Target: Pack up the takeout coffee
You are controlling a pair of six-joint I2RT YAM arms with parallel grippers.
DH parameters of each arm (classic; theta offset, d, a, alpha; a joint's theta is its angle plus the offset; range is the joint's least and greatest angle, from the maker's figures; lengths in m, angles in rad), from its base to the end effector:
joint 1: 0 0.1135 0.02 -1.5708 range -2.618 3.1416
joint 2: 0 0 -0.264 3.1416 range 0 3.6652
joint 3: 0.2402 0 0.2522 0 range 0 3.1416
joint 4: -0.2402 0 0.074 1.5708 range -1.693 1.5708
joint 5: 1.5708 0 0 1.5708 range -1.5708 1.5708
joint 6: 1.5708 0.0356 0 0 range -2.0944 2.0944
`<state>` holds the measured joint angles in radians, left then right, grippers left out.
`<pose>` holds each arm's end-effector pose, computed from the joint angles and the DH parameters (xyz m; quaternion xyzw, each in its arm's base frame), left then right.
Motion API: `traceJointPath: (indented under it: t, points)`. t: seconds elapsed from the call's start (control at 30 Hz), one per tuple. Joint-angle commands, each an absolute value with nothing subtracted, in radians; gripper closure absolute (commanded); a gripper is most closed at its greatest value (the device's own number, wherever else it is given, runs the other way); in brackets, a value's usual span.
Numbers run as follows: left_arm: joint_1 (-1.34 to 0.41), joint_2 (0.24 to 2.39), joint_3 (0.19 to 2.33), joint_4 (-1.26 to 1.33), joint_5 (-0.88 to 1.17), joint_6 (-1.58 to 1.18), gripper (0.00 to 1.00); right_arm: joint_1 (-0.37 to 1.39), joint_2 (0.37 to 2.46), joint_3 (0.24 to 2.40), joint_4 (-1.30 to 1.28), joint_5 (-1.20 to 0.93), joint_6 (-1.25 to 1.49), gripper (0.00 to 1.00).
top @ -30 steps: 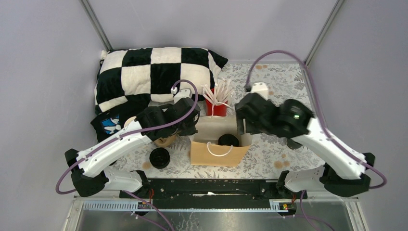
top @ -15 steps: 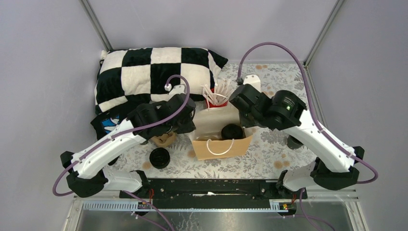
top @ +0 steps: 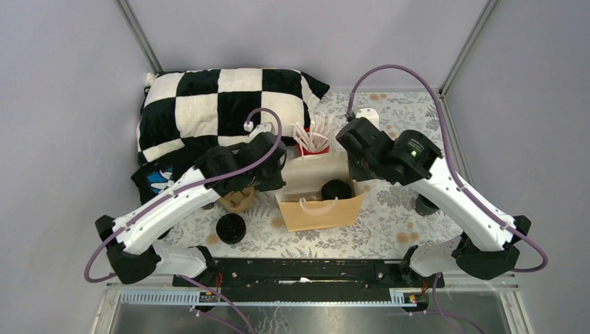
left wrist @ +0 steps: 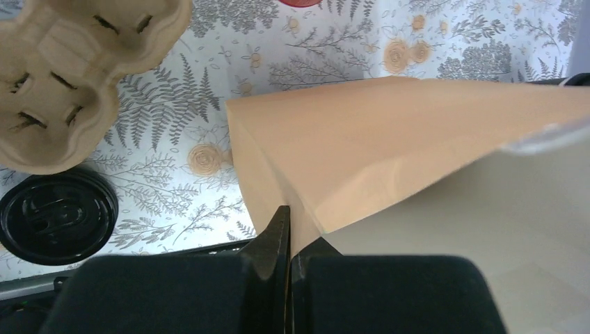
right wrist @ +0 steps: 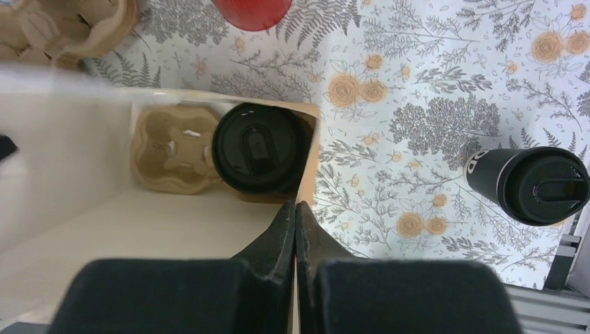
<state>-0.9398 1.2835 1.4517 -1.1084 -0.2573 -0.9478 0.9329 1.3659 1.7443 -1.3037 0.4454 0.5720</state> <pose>0.1492 -0.1889 0.3793 -0.0435 0.9427 -0.1775 0.2792 0.1526 0.1801 0.4335 -0.0971 0.9225 0.0585 0.3690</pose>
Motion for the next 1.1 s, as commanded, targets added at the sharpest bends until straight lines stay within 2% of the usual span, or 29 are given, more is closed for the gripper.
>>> traceJointPath:
  t: [0.0, 0.23, 0.37, 0.43, 0.53, 0.6, 0.7, 0.83, 0.97, 1.07]
  points:
    - [-0.897, 1.291, 1.419, -1.070, -0.195, -0.927, 1.00, 0.930, 1.307, 1.630, -1.234, 0.428, 0.542, 1.00]
    - [-0.876, 1.346, 1.455, -1.120, -0.197, -0.864, 1.00, 0.929, 1.324, 1.606, -1.209, 0.394, 0.552, 1.00]
    - [-0.958, 1.355, 1.652, -1.200, -0.338, -0.870, 1.00, 0.931, 1.413, 1.868, -1.378, 0.446, 0.561, 1.00]
    - [-0.950, 1.288, 1.542, -1.107, -0.349, -0.853, 1.00, 0.931, 1.376, 1.815, -1.312, 0.473, 0.550, 1.00]
    - [-0.849, 1.281, 1.352, -1.046, -0.208, -0.825, 1.00, 0.926, 1.336, 1.602, -1.184, 0.452, 0.545, 1.00]
    - [-0.834, 1.319, 1.363, -1.095, -0.177, -0.798, 1.00, 0.925, 1.356, 1.558, -1.176, 0.414, 0.565, 1.00]
    - [-0.839, 1.319, 1.437, -1.109, -0.176, -0.746, 1.00, 0.925, 1.392, 1.651, -1.234, 0.413, 0.585, 0.98]
    - [-0.839, 1.306, 1.496, -1.084, -0.168, -0.698, 0.79, 0.924, 1.431, 1.872, -1.362, 0.466, 0.592, 0.70]
    - [-0.839, 1.298, 1.491, -1.070, -0.145, -0.645, 0.58, 0.925, 1.431, 2.061, -1.412, 0.438, 0.535, 0.26]
    - [-0.839, 1.287, 1.494, -1.068, -0.139, -0.594, 0.44, 0.923, 1.400, 2.098, -1.421, 0.541, 0.506, 0.02]
